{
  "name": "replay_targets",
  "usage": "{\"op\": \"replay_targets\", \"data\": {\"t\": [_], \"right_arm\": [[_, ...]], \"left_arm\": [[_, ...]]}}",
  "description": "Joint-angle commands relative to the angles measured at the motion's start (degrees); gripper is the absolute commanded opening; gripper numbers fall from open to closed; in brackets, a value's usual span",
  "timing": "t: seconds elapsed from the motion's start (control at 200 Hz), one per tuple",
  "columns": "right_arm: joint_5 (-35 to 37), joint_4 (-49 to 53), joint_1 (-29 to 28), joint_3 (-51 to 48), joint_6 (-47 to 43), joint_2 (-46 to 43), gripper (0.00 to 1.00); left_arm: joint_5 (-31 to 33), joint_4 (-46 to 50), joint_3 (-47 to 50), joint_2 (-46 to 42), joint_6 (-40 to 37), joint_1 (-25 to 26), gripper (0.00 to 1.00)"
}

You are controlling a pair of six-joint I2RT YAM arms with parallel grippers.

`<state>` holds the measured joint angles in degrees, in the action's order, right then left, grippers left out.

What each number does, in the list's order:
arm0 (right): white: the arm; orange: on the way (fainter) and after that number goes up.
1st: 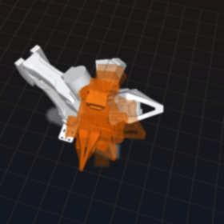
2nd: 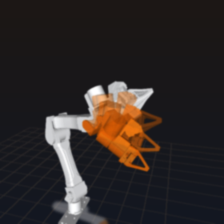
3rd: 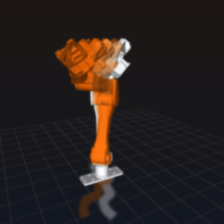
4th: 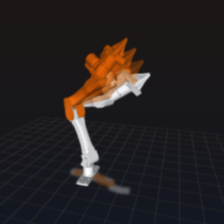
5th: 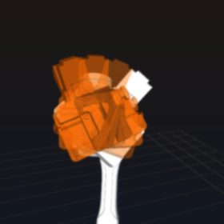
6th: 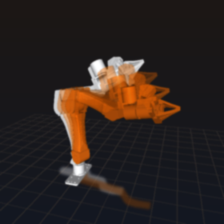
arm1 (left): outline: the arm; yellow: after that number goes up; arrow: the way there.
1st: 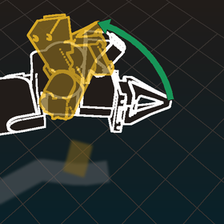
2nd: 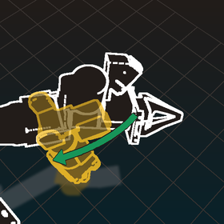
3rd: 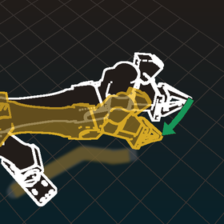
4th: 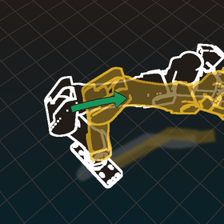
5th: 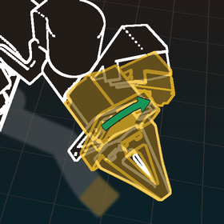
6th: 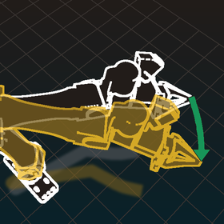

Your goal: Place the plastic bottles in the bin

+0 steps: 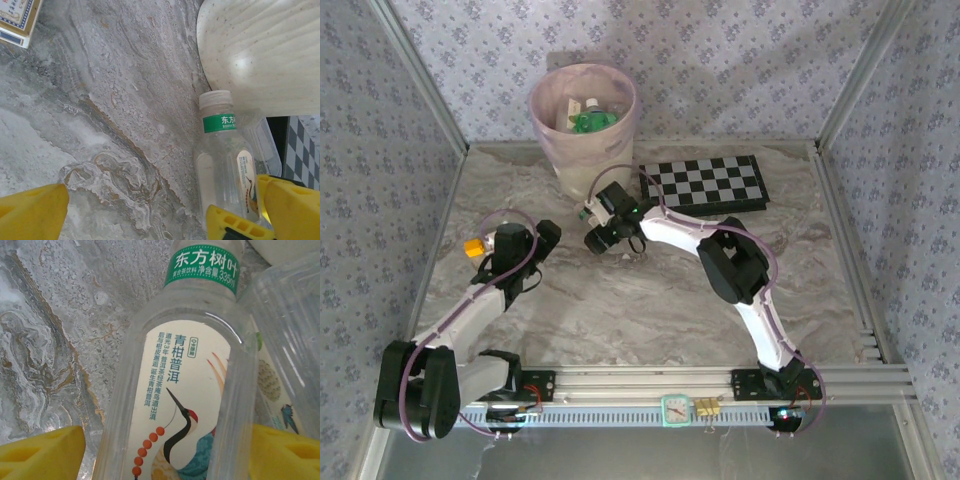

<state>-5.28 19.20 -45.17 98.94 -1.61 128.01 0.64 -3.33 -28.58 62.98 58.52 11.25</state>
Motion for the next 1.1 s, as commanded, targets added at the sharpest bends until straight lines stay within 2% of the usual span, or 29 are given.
{"op": "replay_targets", "data": {"t": [0.0, 0.25, 0.465, 0.77, 1.094], "right_arm": [[1.2, 2.8, -0.1, 1.4, -0.6, 1.9, 0.81], [1.0, 2.5, -0.4, 0.8, -0.3, 1.4, 0.67], [-0.5, -0.9, -0.4, -3.8, 0.7, -3.4, 0.54], [-7.0, -6.9, -0.5, -14.4, 5.3, -15.6, 0.51], [-18.3, -14.9, -1.0, -23.2, 11.8, -24.6, 0.52]], "left_arm": [[-1.9, -3.2, -0.5, -1.4, 3.0, -0.3, 1.00], [-2.5, -3.2, -0.3, -3.3, 4.1, -0.2, 1.00], [-2.6, -2.6, -0.3, -5.2, 4.7, -0.3, 1.00], [-2.9, -4.6, -1.7, -6.1, 7.4, 2.6, 1.00], [-2.1, -6.6, -4.8, -1.5, 7.6, 7.9, 1.00]]}}
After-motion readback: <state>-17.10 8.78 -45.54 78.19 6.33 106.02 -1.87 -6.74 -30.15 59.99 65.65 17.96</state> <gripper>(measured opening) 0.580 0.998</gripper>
